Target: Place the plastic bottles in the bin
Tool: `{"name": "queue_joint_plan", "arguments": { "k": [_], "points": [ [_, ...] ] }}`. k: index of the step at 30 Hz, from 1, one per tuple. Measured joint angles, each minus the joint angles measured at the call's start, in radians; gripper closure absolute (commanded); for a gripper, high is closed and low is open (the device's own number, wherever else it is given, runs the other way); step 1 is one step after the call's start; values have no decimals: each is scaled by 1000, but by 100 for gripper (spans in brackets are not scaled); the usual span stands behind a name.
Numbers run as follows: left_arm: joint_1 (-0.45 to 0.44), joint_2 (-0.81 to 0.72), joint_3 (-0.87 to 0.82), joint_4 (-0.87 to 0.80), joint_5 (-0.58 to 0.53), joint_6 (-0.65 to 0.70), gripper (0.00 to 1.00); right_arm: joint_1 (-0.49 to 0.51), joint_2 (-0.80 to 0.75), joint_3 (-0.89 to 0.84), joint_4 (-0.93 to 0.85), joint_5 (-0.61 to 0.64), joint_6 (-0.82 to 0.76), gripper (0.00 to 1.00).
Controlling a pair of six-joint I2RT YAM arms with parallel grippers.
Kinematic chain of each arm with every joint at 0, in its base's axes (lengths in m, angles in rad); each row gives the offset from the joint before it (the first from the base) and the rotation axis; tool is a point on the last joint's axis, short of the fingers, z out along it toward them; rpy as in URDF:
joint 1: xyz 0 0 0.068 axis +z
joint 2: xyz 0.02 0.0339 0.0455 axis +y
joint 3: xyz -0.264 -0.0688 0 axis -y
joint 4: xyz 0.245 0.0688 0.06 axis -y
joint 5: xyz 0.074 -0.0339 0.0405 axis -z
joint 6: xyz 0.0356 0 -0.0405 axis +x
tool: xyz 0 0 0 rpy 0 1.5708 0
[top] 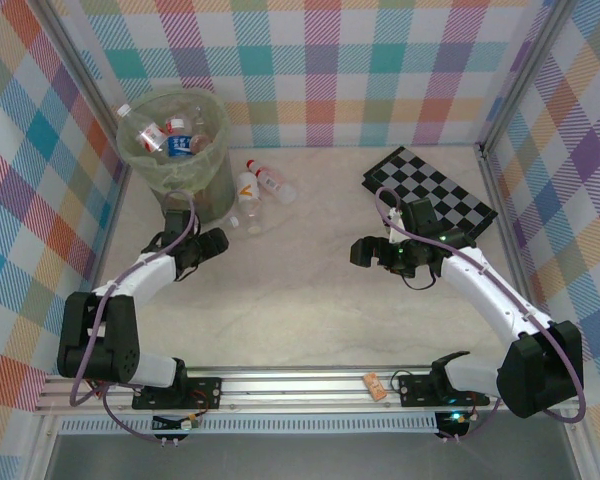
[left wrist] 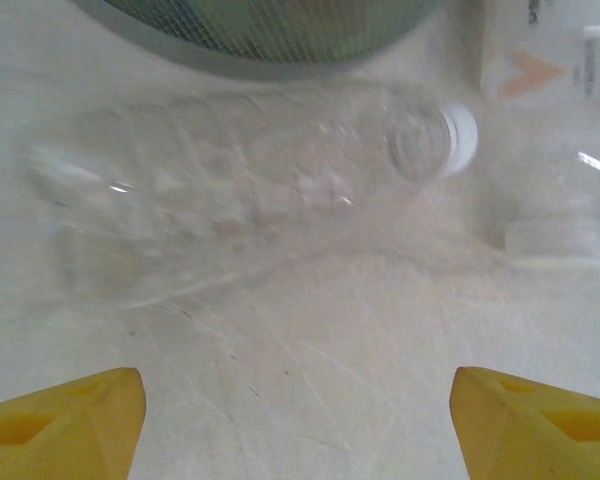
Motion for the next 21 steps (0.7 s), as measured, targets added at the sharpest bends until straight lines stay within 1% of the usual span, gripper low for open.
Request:
{"name": "queue_joint_plan", "arguments": {
  "k": [2,7,9,11,13,18,21],
  "points": [
    [17,-2,-1,3,-19,-45,23,0,0,0,0,0,0,1],
    [59,-26,-91,110,-41,-213,36,0,-4,-3,1,1,0,1],
    [79,-25,-123,148,-45,-283,43,0,-13,-7,-1,2,0,1],
    [100,-18,-134,184,-55,-349,49,0,-24,-7,-2,4,-1,1],
    [119,-16,-137,225,-70,-401,51,0,-37,-7,-5,10,-1,1],
    [137,-3,-124,282,-111,-460,56,0,-56,-13,-10,31,-4,1],
    [148,53,-79,282,-129,-463,60,0,-56,-15,-10,35,-5,1]
  ]
}}
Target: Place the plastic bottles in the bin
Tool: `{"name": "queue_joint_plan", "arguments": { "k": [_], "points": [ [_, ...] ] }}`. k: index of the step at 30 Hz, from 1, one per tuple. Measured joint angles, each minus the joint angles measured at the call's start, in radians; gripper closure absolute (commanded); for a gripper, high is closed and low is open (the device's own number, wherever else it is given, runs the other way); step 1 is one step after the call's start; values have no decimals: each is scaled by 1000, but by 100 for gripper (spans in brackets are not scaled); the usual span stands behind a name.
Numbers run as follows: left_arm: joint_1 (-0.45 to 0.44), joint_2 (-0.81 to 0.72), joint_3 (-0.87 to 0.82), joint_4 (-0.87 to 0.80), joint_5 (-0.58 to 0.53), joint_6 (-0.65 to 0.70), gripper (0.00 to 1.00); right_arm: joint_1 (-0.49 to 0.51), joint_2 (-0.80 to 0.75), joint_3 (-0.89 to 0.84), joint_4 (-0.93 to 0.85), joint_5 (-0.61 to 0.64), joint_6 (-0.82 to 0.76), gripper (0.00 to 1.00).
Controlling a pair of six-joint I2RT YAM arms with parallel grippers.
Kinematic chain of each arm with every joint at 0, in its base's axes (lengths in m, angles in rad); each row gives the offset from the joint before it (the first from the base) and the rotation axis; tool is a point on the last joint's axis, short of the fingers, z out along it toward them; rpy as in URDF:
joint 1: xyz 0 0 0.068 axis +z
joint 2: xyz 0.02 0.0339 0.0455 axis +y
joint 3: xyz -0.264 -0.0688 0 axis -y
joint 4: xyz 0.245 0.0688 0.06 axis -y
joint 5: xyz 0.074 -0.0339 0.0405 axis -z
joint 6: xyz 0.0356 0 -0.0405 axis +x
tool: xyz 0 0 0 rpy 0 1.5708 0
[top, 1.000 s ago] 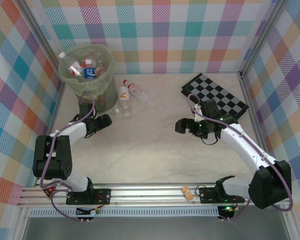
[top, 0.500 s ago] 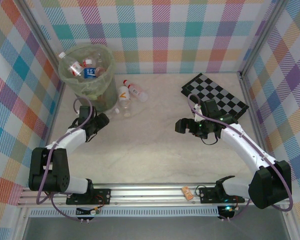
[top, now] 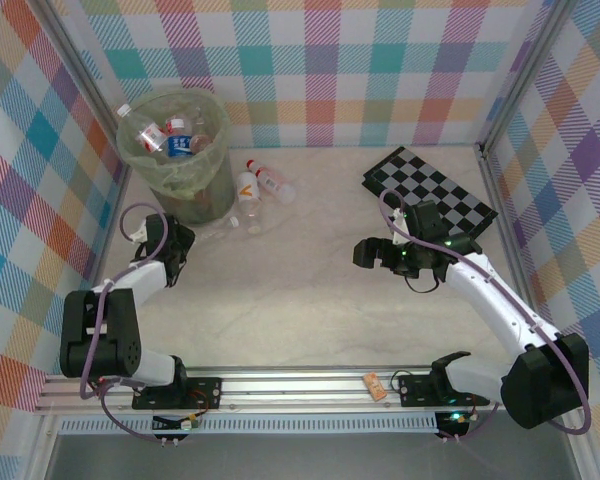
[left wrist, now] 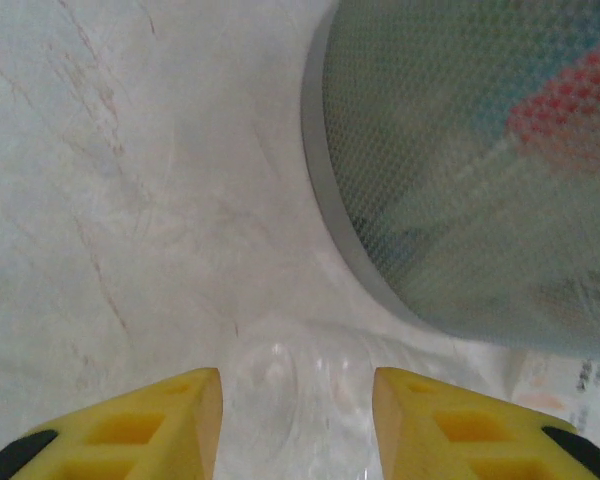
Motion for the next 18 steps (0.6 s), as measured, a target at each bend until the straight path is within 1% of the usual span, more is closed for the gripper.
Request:
{"name": "queue_joint_plan", "arguments": {
  "k": [4,7,11,14,18],
  "points": [
    [30,109,67,16,3,3,64,0,0,-2,-2,0,0,1],
    [35,141,64,27,15,2,65,0,0,-3,-3,1,0,1],
    [33,141,21,68,43,-1,67,0,1,-2,-3,1,0,1],
    [10,118,-31,79,60,0,67,0,8,-2,-2,0,0,1],
    [-72,21,-110,69,61,2,66,0,34,-2,2,-4,0,1]
  ]
}}
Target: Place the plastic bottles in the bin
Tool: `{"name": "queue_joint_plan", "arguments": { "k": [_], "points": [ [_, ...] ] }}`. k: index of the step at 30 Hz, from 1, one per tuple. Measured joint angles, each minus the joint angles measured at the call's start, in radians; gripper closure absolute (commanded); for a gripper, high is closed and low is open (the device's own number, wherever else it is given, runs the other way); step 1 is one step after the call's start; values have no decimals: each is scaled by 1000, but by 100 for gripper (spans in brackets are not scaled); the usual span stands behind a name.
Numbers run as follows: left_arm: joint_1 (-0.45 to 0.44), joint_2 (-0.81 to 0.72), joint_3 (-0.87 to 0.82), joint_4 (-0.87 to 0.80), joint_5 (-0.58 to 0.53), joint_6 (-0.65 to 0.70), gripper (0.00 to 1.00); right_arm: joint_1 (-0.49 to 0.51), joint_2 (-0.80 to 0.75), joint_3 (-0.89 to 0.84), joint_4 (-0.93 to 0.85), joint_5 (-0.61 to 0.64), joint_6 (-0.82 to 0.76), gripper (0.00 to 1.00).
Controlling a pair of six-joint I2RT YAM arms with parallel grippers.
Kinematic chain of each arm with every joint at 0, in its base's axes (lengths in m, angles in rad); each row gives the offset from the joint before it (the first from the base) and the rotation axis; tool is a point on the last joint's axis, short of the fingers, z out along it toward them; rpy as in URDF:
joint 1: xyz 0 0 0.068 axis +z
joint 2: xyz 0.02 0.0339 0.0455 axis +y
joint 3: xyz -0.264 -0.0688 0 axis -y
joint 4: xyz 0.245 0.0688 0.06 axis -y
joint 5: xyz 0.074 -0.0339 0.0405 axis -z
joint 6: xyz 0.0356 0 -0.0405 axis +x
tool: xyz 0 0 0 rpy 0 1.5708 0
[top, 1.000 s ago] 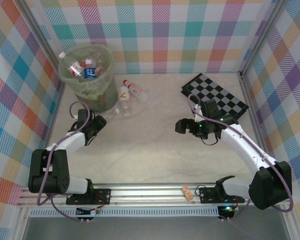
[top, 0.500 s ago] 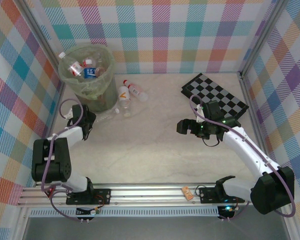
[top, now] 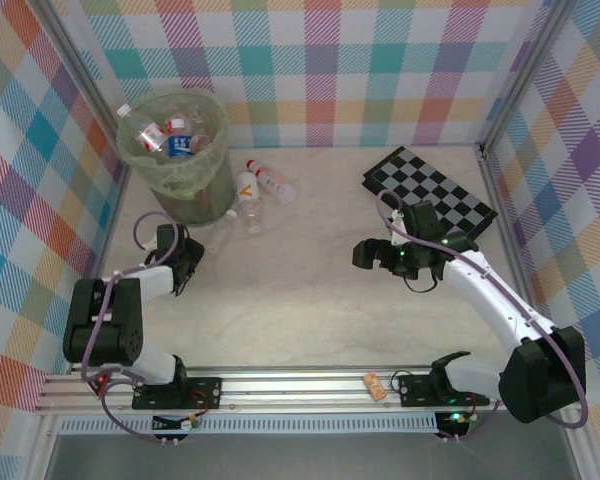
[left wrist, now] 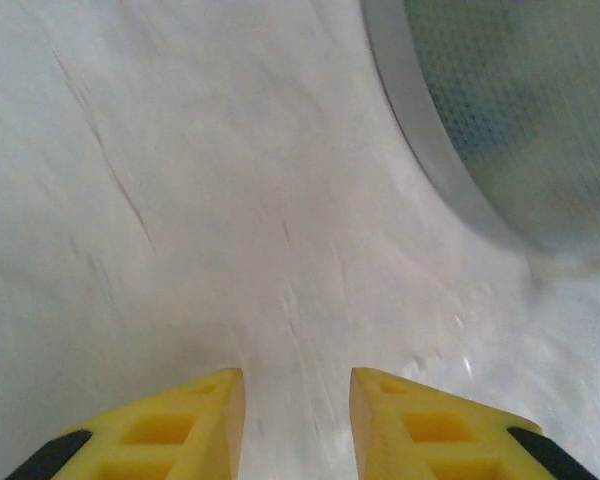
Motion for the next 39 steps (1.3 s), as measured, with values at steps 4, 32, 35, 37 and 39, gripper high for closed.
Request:
{"name": "queue_joint_plan", "arguments": {
  "k": [4,32,35,37,39],
  "points": [
    [-62,-144,-42,-49,-27,21,62,0,10,0,0,-5,0,1],
    [-343,167,422,-546,-310,546,7,0,36,0,26,-30,0,1],
    [-345,189,422,-530,-309,543,16,0,34,0,25,-30,0,1],
    [-345,193,422,-525,-309,537,22,0,32,0,23,-27,0,1],
    [-346,195,422,-523,-309,529,31,0,32,0,22,-23,0,1]
  ]
}}
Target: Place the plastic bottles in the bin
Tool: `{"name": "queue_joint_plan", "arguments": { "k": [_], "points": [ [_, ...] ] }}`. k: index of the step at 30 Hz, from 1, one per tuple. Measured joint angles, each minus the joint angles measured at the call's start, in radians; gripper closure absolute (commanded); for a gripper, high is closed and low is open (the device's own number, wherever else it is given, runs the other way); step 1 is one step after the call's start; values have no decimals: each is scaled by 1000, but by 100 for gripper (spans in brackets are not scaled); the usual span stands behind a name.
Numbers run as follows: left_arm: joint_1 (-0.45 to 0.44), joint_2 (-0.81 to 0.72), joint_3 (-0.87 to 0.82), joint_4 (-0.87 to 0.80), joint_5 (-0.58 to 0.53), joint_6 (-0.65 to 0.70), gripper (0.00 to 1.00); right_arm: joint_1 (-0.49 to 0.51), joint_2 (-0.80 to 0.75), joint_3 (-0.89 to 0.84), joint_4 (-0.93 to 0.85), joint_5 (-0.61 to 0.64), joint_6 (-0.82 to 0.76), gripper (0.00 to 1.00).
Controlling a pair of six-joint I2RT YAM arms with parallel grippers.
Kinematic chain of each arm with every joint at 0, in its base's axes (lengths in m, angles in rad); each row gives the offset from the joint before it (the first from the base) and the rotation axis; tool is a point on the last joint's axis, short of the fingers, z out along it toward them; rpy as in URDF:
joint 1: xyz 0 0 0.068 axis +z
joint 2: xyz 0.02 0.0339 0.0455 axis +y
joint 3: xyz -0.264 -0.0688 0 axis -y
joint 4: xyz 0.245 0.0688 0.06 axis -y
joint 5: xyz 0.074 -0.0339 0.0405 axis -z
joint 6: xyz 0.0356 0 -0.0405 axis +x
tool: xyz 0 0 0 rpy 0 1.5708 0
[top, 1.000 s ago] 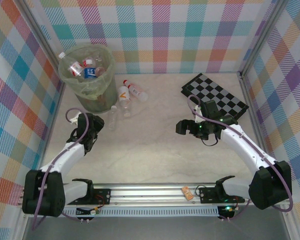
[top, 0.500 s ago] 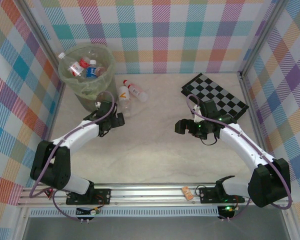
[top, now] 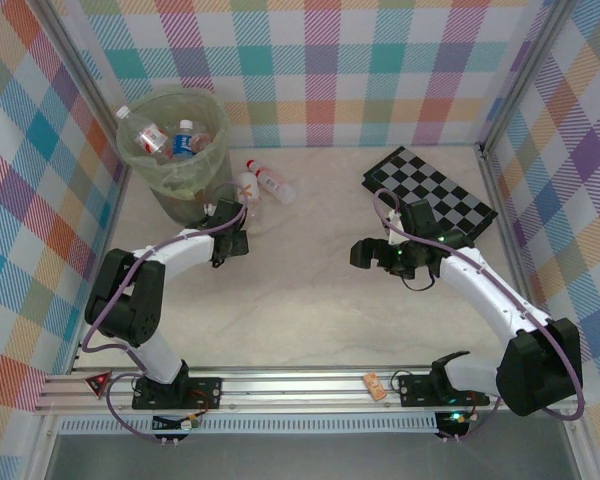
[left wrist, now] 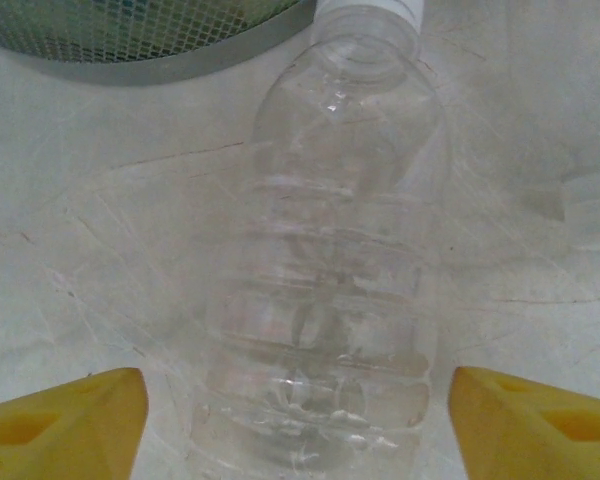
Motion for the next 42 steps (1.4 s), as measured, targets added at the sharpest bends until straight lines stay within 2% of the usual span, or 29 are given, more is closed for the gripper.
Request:
{"name": "queue_joint_plan", "arguments": {
  "k": [3,8,19,25,27,34,37,42],
  "points": [
    [0,0,0,0,3,-8,39,0,0,0,0,2,0,1],
    [-5,-10,-3,-9,12,-15,47,0,0,0,0,1,0,1],
    [-76,-204,-82,-135,75,-75,47,0,0,0,0,1,0,1],
    [-94,-227,-104,-165,89,-111,48,0,0,0,1,1,-1,1],
    [-107,-227,-116,-172,91,-126,47,0,1,0,1,1,-2,1],
    [-138,-208,-126,-189,98,-158,20,0,3,0,1,1,-3,1],
    [-139,-183,-114,-200,85,-146,15,0,3,0,1,0,-3,1],
    [-140,-85,-21,-232,20,-98,13,0,3,0,0,1,-3,1]
  ]
}}
